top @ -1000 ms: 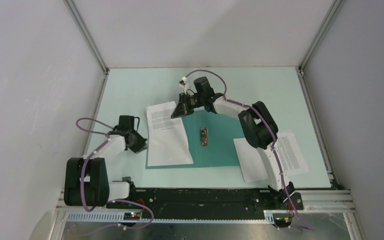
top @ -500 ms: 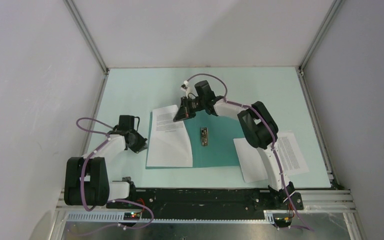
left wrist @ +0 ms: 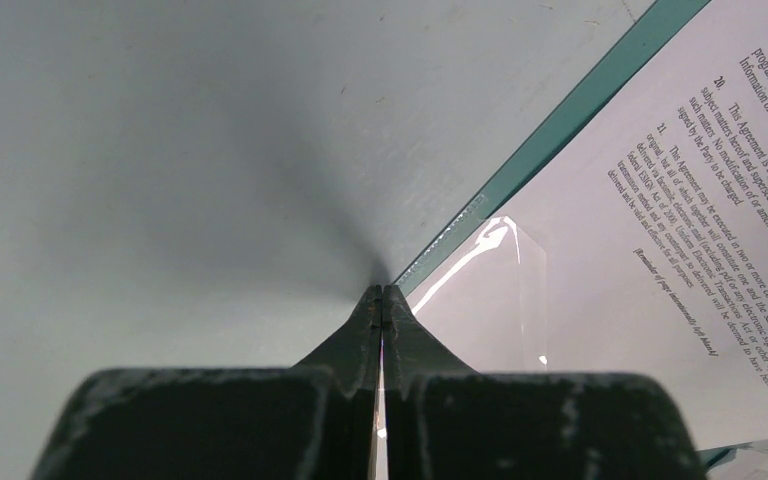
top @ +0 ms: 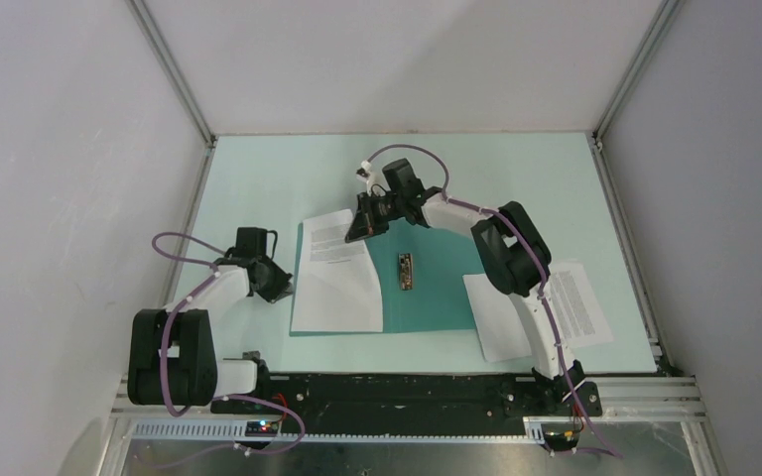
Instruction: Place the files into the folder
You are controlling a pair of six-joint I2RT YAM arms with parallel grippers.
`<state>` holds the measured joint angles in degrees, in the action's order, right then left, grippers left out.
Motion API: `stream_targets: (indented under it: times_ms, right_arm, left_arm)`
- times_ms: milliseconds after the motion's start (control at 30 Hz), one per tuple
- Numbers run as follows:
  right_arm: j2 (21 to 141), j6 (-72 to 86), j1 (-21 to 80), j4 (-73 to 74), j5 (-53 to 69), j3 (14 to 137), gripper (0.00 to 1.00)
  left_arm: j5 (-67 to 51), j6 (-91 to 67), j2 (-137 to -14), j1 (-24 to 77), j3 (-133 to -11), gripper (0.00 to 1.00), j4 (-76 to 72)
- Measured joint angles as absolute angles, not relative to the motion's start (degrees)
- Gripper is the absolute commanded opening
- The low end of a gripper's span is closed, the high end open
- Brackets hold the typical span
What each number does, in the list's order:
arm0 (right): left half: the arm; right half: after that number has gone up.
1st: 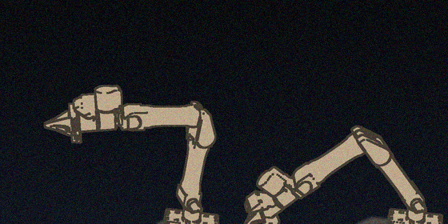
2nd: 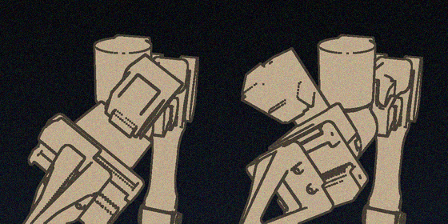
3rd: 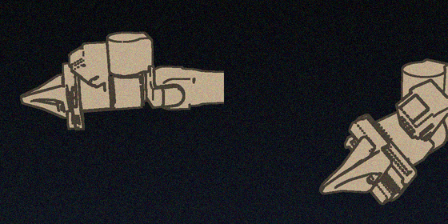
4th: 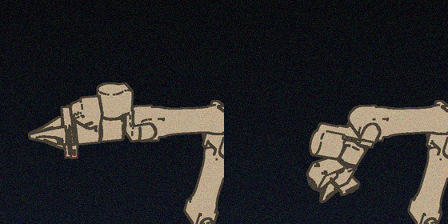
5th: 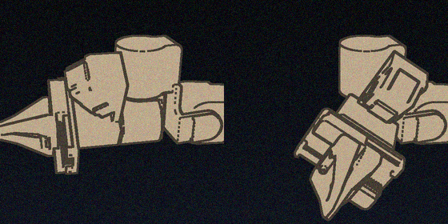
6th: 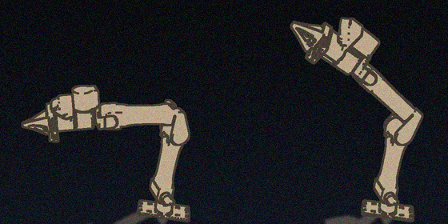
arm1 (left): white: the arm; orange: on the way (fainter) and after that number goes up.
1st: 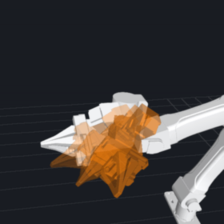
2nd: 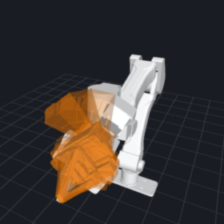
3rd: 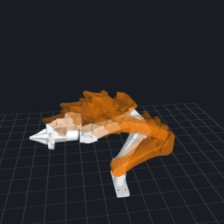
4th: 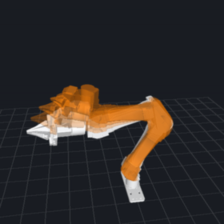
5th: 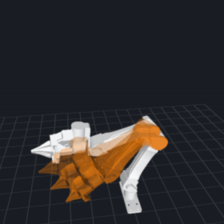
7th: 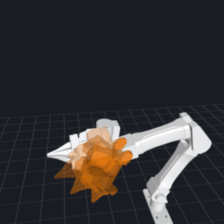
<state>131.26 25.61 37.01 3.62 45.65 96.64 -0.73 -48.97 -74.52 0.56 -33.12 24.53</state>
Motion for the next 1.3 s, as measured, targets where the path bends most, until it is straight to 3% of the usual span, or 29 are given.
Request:
stream_targets:
  times_ms: [1067,1133,1200,1267,1300]
  right_arm:
    - [131.3,17.9,38.5,14.3,42.0,103.4,0.02]
    - [131.3,17.9,38.5,14.4,41.5,103.1,0.06]
    - [131.3,17.8,38.6,14.8,40.9,103.0,0.17]
    - [131.3,17.6,38.6,15.1,40.2,103.0,0.48]
    - [131.3,17.3,38.6,15.4,39.8,103.0,0.55]
  left_arm:
    - [-1.5,-48.4,-76.1,0.6,-34.3,0.00,24.5]
    - [-1.5,-48.4,-76.1,0.6,-34.3,0.00,24.5]
    - [-1.5,-48.4,-76.1,0.6,-34.3,0.00,24.5]
    - [-1.5,-48.4,-76.1,0.6,-34.3,0.00,24.5]
    - [-1.5,-48.4,-76.1,0.6,-34.3,0.00,24.5]
